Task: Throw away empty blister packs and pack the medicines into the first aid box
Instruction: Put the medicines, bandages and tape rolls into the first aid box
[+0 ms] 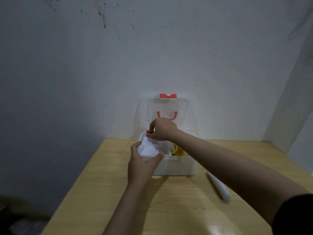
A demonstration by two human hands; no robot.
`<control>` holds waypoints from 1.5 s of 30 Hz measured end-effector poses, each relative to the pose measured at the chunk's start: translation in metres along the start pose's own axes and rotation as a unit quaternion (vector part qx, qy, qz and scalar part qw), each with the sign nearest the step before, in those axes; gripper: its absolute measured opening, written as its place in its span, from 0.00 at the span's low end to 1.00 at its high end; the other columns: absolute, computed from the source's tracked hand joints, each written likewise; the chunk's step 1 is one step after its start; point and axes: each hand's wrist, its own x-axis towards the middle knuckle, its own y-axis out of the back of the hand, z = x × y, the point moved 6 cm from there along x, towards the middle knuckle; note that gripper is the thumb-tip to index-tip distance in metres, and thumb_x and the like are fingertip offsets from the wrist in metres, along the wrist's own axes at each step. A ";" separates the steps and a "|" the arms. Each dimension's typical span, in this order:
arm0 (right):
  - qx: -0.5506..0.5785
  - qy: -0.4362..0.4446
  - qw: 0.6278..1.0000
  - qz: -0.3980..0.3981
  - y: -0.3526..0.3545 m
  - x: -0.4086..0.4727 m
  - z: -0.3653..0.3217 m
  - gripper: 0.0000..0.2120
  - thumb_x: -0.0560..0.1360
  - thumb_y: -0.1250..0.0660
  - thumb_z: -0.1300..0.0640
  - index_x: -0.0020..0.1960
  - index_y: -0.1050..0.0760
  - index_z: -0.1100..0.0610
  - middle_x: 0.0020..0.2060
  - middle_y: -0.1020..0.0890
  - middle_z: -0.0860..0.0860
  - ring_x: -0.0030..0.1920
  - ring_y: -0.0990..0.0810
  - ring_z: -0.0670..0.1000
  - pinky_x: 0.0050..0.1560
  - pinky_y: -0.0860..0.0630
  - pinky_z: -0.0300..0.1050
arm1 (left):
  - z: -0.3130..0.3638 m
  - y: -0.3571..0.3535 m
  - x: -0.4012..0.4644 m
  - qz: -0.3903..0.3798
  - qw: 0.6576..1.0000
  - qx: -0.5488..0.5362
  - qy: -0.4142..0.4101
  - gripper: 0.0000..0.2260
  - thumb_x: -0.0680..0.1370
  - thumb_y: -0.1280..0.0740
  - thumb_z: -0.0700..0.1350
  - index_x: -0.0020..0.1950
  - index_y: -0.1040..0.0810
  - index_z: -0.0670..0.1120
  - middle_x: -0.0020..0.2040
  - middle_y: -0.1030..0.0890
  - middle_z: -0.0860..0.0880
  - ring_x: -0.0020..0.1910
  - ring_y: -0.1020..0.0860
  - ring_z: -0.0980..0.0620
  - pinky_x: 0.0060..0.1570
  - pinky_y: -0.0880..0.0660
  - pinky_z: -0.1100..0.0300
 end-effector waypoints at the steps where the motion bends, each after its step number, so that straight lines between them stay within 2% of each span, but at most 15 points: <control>1: 0.002 0.002 1.000 -0.007 -0.004 0.003 -0.001 0.13 0.72 0.31 0.48 0.47 0.18 0.57 0.41 0.16 0.52 0.39 0.20 0.50 0.35 0.27 0.38 | -0.001 0.000 0.000 0.000 1.000 -0.006 0.000 0.38 0.65 0.24 0.57 0.68 0.41 0.57 0.66 0.30 0.50 0.53 0.29 0.53 0.37 0.27 0.64; 3: 0.000 0.012 1.000 -0.021 -0.010 0.006 -0.005 0.13 0.72 0.31 0.48 0.48 0.17 0.57 0.42 0.15 0.52 0.40 0.19 0.51 0.38 0.25 0.40 | -0.002 0.001 0.001 0.001 1.000 -0.013 0.001 0.37 0.65 0.24 0.56 0.68 0.40 0.57 0.66 0.30 0.50 0.54 0.29 0.52 0.42 0.25 0.61; 6: -0.003 0.041 0.998 -0.042 -0.016 0.004 -0.008 0.13 0.72 0.30 0.48 0.49 0.17 0.56 0.44 0.15 0.52 0.41 0.19 0.50 0.35 0.27 0.37 | -0.002 0.001 0.002 0.006 1.000 -0.003 -0.001 0.37 0.65 0.24 0.57 0.68 0.40 0.57 0.66 0.29 0.50 0.52 0.29 0.53 0.46 0.23 0.57; 10: 0.054 0.052 0.995 -0.058 -0.014 0.002 -0.003 0.15 0.71 0.28 0.50 0.54 0.18 0.56 0.51 0.16 0.53 0.46 0.19 0.51 0.50 0.19 0.46 | -0.004 0.001 0.003 0.008 1.000 -0.011 -0.003 0.37 0.64 0.23 0.57 0.67 0.40 0.58 0.64 0.29 0.51 0.54 0.28 0.51 0.49 0.21 0.52; 13: 0.090 0.049 0.993 -0.062 -0.005 -0.002 0.002 0.17 0.71 0.28 0.54 0.58 0.21 0.58 0.55 0.18 0.55 0.46 0.19 0.51 0.51 0.21 0.43 | -0.006 0.001 0.003 0.007 1.000 -0.014 -0.004 0.37 0.64 0.24 0.57 0.67 0.40 0.59 0.64 0.29 0.50 0.56 0.27 0.50 0.49 0.21 0.51; 16: 0.097 0.055 0.994 -0.023 0.017 -0.013 0.007 0.18 0.73 0.29 0.54 0.60 0.23 0.58 0.57 0.18 0.55 0.51 0.19 0.50 0.54 0.22 0.43 | -0.006 0.001 0.004 0.005 1.000 -0.021 -0.006 0.38 0.63 0.24 0.57 0.67 0.40 0.59 0.63 0.30 0.52 0.56 0.28 0.51 0.49 0.21 0.51; 19: 0.128 0.056 0.989 0.037 0.050 -0.037 0.018 0.15 0.73 0.30 0.55 0.57 0.21 0.58 0.54 0.17 0.53 0.49 0.19 0.47 0.50 0.23 0.38 | -0.006 0.001 0.004 0.008 1.000 -0.027 -0.006 0.37 0.63 0.23 0.57 0.66 0.39 0.60 0.58 0.31 0.54 0.55 0.28 0.51 0.48 0.21 0.53; 22: 0.157 0.027 0.982 0.102 0.075 -0.080 0.043 0.09 0.72 0.30 0.54 0.52 0.19 0.55 0.43 0.17 0.47 0.38 0.22 0.39 0.40 0.27 0.32 | -0.006 0.001 0.004 0.012 0.999 -0.028 -0.010 0.37 0.64 0.23 0.56 0.67 0.39 0.59 0.57 0.32 0.55 0.53 0.28 0.52 0.45 0.22 0.56; 26: 0.181 -0.048 0.966 0.179 0.067 -0.154 0.092 0.01 0.70 0.29 0.54 0.42 0.19 0.50 0.35 0.17 0.43 0.32 0.21 0.41 0.35 0.26 0.33 | -0.007 0.002 0.004 0.020 0.999 -0.033 -0.011 0.37 0.64 0.24 0.56 0.68 0.38 0.58 0.57 0.31 0.56 0.54 0.29 0.53 0.46 0.24 0.58; 30: 0.117 -0.151 0.969 0.156 0.016 -0.208 0.135 0.06 0.70 0.29 0.51 0.46 0.20 0.50 0.41 0.19 0.45 0.37 0.21 0.44 0.40 0.23 0.44 | -0.008 0.000 0.004 0.023 0.999 -0.042 -0.008 0.37 0.64 0.23 0.56 0.67 0.38 0.59 0.58 0.31 0.56 0.56 0.28 0.52 0.50 0.24 0.55; 34: 0.060 -0.192 0.971 0.125 -0.017 -0.236 0.150 0.11 0.71 0.32 0.48 0.51 0.24 0.49 0.44 0.25 0.46 0.40 0.24 0.47 0.36 0.27 0.42 | -0.010 0.000 0.003 0.024 0.999 -0.041 -0.010 0.35 0.63 0.23 0.57 0.66 0.37 0.60 0.64 0.30 0.55 0.61 0.29 0.50 0.55 0.25 0.53; 36: 0.066 -0.185 0.972 0.125 -0.023 -0.239 0.151 0.11 0.71 0.32 0.50 0.52 0.25 0.50 0.44 0.24 0.48 0.39 0.24 0.48 0.36 0.26 0.42 | -0.010 0.000 0.002 0.025 0.999 -0.039 -0.013 0.36 0.63 0.23 0.57 0.66 0.37 0.59 0.65 0.30 0.53 0.61 0.28 0.50 0.56 0.25 0.52; 39: 0.100 -0.184 0.964 0.167 -0.016 -0.240 0.155 0.10 0.70 0.33 0.55 0.51 0.23 0.54 0.42 0.22 0.50 0.40 0.24 0.49 0.37 0.26 0.43 | -0.008 -0.002 0.001 0.025 0.999 -0.044 -0.016 0.37 0.65 0.23 0.54 0.69 0.37 0.56 0.66 0.30 0.51 0.59 0.29 0.51 0.51 0.26 0.56; 42: 0.165 -0.168 0.940 0.246 0.010 -0.239 0.152 0.11 0.69 0.30 0.56 0.51 0.23 0.52 0.43 0.20 0.48 0.41 0.22 0.45 0.37 0.29 0.35 | -0.008 -0.003 0.002 0.023 0.999 -0.043 -0.020 0.37 0.66 0.24 0.54 0.70 0.38 0.55 0.68 0.30 0.50 0.59 0.28 0.50 0.49 0.25 0.57; 45: 0.225 -0.131 0.918 0.298 0.049 -0.226 0.124 0.13 0.69 0.29 0.55 0.53 0.21 0.49 0.39 0.19 0.45 0.36 0.22 0.40 0.36 0.29 0.30 | -0.009 -0.003 0.003 0.019 0.998 -0.049 -0.018 0.37 0.66 0.24 0.54 0.70 0.39 0.56 0.67 0.30 0.49 0.59 0.28 0.50 0.49 0.24 0.56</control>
